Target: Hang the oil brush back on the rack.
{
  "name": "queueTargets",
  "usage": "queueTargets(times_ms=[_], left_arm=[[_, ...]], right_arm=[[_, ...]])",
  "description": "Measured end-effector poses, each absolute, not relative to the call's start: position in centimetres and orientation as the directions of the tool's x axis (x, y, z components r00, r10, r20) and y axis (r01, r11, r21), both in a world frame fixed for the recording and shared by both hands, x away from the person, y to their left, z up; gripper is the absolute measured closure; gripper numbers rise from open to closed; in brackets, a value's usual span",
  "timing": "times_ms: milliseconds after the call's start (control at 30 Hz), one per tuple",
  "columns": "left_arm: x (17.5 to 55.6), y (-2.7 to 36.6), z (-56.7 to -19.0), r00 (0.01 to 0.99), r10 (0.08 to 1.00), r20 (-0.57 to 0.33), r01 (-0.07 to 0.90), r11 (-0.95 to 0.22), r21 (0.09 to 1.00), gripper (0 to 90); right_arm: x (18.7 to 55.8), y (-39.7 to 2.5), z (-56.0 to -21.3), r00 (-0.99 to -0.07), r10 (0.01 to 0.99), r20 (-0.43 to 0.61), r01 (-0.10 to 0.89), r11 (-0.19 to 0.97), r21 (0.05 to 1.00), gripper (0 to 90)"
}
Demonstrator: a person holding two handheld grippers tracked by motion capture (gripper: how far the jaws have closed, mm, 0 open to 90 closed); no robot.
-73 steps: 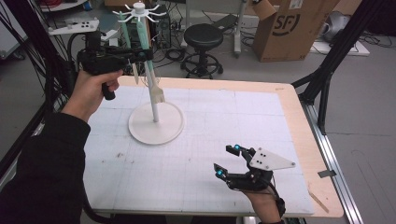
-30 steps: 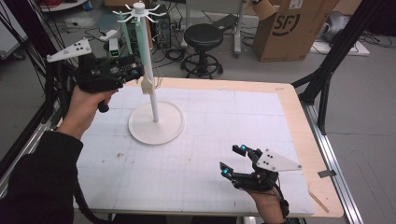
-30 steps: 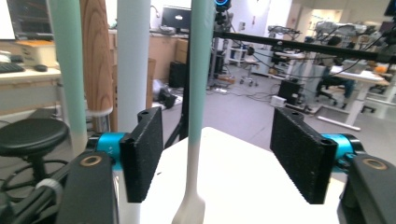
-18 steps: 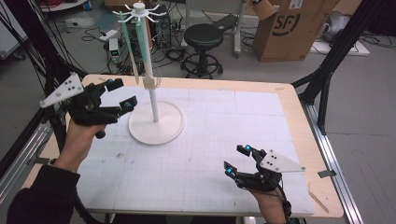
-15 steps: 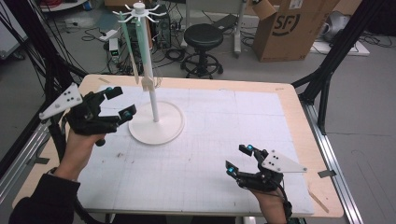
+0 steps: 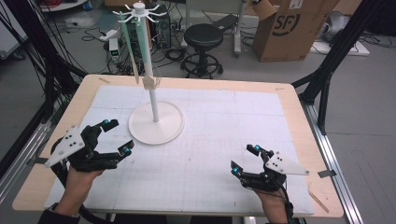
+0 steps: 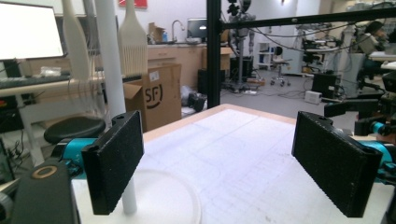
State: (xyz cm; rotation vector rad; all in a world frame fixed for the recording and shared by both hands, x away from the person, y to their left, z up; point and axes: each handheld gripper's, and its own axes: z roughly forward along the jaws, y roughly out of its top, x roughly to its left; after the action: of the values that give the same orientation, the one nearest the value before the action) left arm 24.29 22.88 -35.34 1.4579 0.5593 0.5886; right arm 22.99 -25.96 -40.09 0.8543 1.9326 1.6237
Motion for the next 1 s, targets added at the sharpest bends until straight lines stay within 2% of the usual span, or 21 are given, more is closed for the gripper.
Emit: queueTargets(times_ms=[367, 1000], left_arm=[[22.7, 24.0, -39.3, 0.706, 0.707, -0.042, 0.029, 0.030, 0.999, 17.5], [22.6, 23.9, -39.8, 0.706, 0.707, -0.047, 0.038, 0.027, 0.999, 17.8]], right_arm=[[22.8, -26.0, -40.2, -0.695, 0.719, 0.031, 0.166, 0.119, 0.979, 18.3], [22.5, -26.2, -40.0, -0.687, 0.726, 0.028, 0.165, 0.119, 0.979, 18.3]])
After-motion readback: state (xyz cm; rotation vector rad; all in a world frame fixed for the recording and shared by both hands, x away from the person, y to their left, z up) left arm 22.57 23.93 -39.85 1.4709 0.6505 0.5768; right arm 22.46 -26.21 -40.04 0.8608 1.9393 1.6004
